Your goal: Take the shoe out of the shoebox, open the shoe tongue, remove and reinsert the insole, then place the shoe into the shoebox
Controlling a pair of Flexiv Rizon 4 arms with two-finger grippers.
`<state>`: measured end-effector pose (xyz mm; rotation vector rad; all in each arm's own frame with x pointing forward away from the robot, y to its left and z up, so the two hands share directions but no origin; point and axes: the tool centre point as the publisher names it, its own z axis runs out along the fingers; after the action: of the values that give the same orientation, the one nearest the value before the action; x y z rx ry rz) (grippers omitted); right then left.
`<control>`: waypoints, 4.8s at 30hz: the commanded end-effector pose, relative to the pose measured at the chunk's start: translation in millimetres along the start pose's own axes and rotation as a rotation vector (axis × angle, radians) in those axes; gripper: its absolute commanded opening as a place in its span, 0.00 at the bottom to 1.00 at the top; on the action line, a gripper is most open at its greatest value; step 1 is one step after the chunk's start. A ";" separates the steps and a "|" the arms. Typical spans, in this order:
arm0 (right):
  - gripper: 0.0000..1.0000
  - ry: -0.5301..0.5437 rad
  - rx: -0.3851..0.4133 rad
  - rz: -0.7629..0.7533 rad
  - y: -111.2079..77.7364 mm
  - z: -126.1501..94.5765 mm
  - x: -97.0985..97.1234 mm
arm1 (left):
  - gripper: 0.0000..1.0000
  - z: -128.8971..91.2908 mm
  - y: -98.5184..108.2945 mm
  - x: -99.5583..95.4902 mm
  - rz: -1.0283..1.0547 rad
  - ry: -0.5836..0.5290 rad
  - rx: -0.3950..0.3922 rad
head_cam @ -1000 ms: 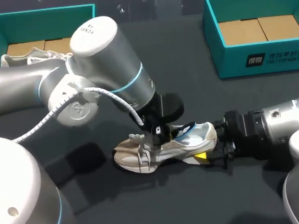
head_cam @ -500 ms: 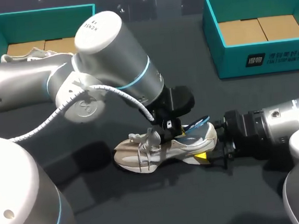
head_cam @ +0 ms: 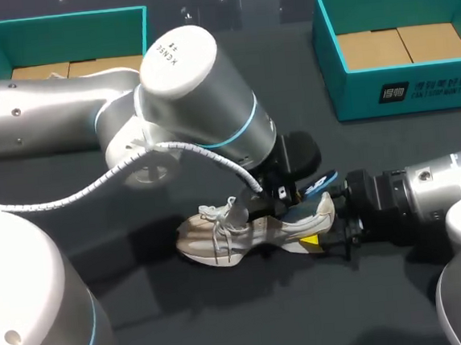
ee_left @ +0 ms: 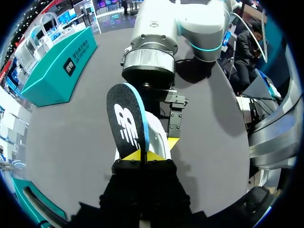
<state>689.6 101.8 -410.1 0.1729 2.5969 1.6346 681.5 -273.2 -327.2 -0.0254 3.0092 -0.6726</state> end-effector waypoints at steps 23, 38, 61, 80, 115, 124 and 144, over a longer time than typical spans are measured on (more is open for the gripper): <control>0.00 0.000 0.005 0.000 -2.4 2.1 -0.4 | 0.50 -2.4 -0.6 13.4 -0.097 -0.309 0.122; 0.00 0.000 0.005 0.000 -2.4 2.1 -0.4 | 0.47 11.4 -4.7 6.1 -0.156 -0.409 0.195; 0.00 0.000 0.005 0.000 -2.4 2.1 -0.4 | 0.42 19.9 5.1 -10.4 -0.185 -0.435 0.208; 0.00 0.000 0.005 0.000 -2.4 2.1 -0.4 | 0.00 8.0 -11.5 -11.8 -0.216 -0.389 0.182; 0.00 0.000 0.005 0.000 -2.4 2.1 -0.4 | 0.00 -118.5 -67.9 16.6 -0.302 0.024 0.344; 0.00 0.000 0.005 0.000 -2.4 2.1 -0.4 | 0.00 -226.6 -88.5 39.9 -0.288 0.067 0.622; 0.00 0.000 0.005 0.000 -2.4 2.1 -0.4 | 0.00 -282.1 -83.4 41.3 -0.375 0.169 0.847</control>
<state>689.6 101.7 -410.2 0.1727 2.5970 1.6342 630.0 -275.9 -55.1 -0.5099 2.6730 -1.8094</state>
